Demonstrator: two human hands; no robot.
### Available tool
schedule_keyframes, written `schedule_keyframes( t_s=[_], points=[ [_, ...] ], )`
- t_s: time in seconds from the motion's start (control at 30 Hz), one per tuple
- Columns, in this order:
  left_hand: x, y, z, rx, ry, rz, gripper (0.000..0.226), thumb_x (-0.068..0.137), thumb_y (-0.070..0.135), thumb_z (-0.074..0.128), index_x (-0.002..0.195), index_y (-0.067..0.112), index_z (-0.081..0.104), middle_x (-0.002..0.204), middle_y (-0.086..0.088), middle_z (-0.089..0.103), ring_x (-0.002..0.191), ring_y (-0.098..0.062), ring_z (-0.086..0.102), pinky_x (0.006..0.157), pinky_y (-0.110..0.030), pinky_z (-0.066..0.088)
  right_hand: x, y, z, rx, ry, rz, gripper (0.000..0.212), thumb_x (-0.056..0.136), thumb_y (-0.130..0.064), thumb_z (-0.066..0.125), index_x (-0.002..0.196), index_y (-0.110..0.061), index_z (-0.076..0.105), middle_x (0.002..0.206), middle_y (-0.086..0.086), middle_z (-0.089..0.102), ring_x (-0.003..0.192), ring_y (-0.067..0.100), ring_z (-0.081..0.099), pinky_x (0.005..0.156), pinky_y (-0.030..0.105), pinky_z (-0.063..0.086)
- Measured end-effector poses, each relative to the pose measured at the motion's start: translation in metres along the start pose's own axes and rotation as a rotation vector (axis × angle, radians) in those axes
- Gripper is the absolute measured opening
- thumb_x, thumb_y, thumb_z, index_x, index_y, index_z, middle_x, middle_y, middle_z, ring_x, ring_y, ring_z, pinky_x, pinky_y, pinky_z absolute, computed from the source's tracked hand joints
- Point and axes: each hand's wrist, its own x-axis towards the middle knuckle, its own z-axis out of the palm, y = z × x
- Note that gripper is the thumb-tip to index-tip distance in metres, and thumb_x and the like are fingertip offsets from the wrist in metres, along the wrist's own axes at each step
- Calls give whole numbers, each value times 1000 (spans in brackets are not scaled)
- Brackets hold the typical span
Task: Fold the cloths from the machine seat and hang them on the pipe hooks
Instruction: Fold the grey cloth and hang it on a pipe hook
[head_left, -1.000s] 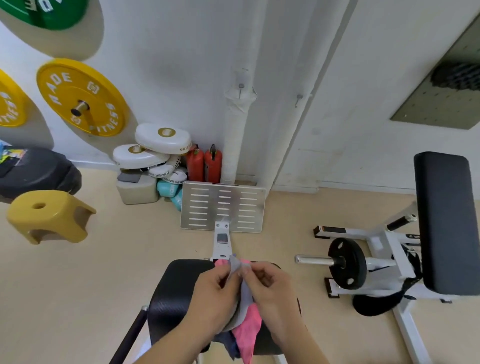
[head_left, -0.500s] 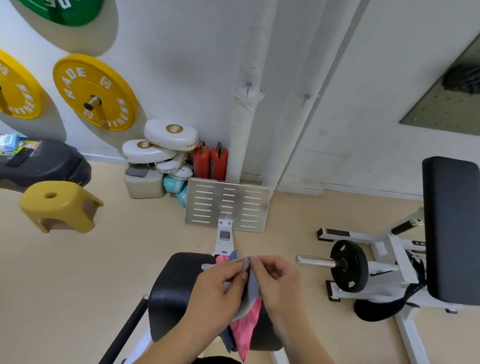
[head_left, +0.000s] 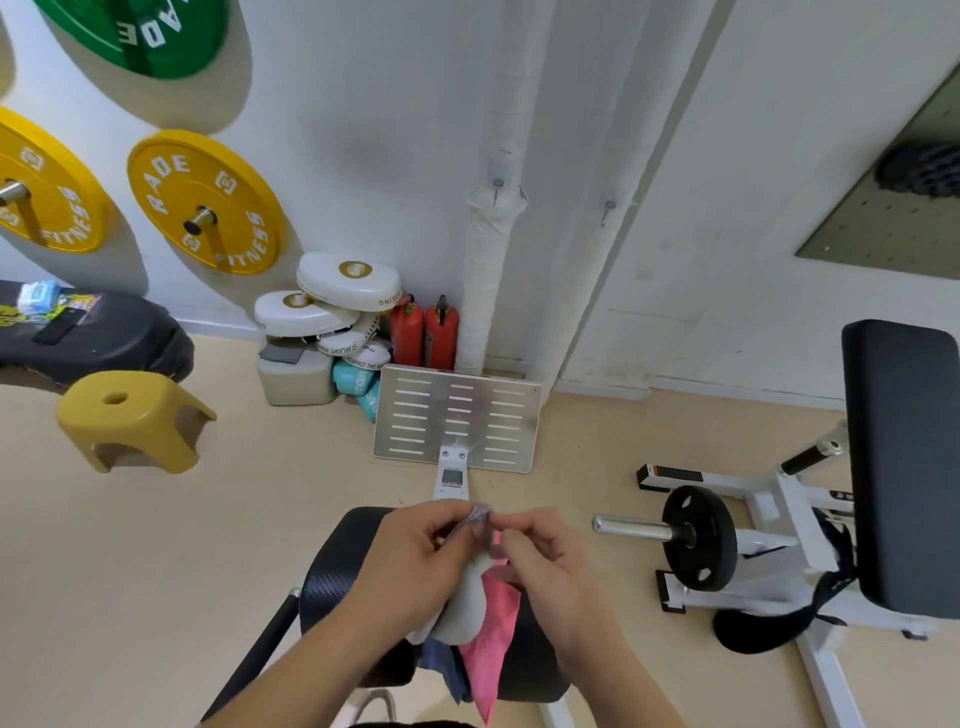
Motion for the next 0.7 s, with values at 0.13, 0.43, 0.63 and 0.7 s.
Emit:
schedule_keyframes(
  t_s=[0.13, 0.43, 0.63, 0.7],
  points=[
    [7, 39, -40, 106, -261, 137, 23, 100, 12, 60, 98, 29, 75, 92, 2, 75, 90, -14, 70, 82, -32, 57, 6, -36, -24, -374, -247, -188, 45, 84, -24, 78, 116, -53, 63, 124, -22, 64, 119, -2, 59, 101, 21, 47],
    [5, 107, -103, -40, -308, 258, 15, 94, 21, 59, 93, 29, 72, 86, 6, 71, 84, -8, 65, 75, -20, 52, 6, -95, -42, -669, -558, -281, 38, 78, -32, 85, 113, -28, 71, 109, -12, 71, 104, 5, 65, 94, 34, 55],
    [7, 99, -120, -74, -194, 247, 17, 92, 24, 58, 92, 31, 74, 92, 3, 74, 91, -10, 67, 82, -22, 51, 8, -82, -60, -626, -547, -214, 38, 72, -32, 89, 86, -17, 58, 77, -12, 52, 75, 7, 50, 73, 26, 45],
    [10, 97, -120, -70, -178, 247, 17, 93, 24, 58, 92, 31, 74, 91, 2, 74, 89, -9, 67, 82, -20, 51, 11, -81, -64, -644, -580, -104, 39, 72, -38, 89, 98, -31, 61, 78, -13, 58, 76, 6, 57, 73, 22, 47]
  ],
)
